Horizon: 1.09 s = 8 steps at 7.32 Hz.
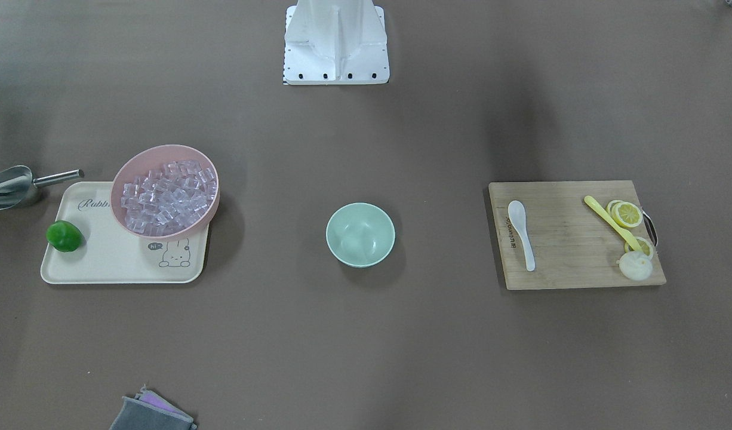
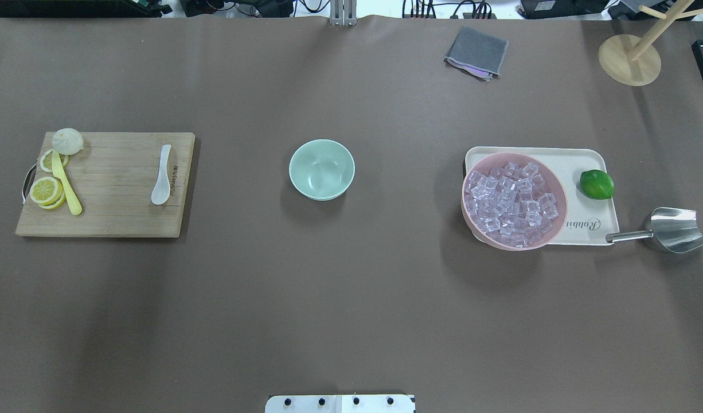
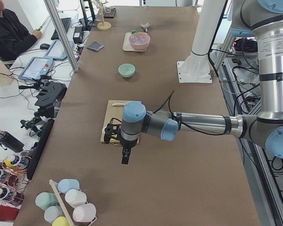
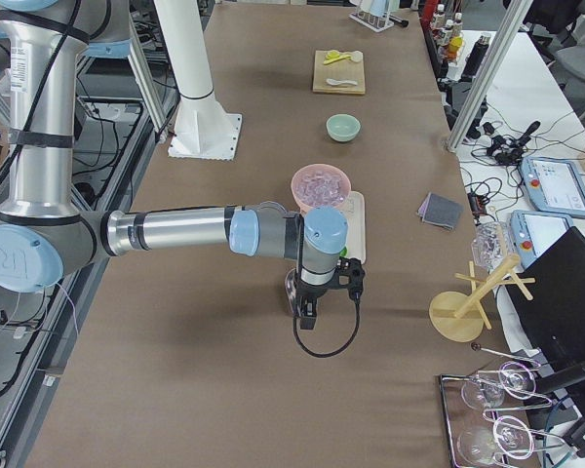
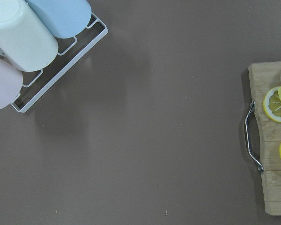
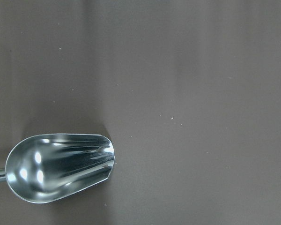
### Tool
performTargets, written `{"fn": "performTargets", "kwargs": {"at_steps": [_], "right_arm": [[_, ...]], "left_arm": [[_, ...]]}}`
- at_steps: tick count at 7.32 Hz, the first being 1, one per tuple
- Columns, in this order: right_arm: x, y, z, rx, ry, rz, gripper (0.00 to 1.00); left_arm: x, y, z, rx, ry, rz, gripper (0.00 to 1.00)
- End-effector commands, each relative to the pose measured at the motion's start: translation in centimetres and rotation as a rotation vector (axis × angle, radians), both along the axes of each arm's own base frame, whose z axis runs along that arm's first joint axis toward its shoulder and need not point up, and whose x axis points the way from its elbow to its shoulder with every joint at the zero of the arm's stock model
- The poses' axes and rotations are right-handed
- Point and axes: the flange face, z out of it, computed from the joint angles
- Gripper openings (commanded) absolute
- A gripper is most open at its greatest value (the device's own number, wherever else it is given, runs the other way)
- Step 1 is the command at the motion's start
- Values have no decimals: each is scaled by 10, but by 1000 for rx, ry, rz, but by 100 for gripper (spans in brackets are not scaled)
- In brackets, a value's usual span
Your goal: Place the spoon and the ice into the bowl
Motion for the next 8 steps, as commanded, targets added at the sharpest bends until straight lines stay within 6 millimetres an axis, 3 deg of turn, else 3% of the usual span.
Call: {"fn": "performTargets", "kwargs": {"at_steps": [1,8], "right_arm": [[0,-1,0,-5,1,8,100],[0,3,4,-18,0,10,100]], "left_arm": [[0,1,1,-1,-1,0,98],[2,-3,3,-1,2,4,98]]}}
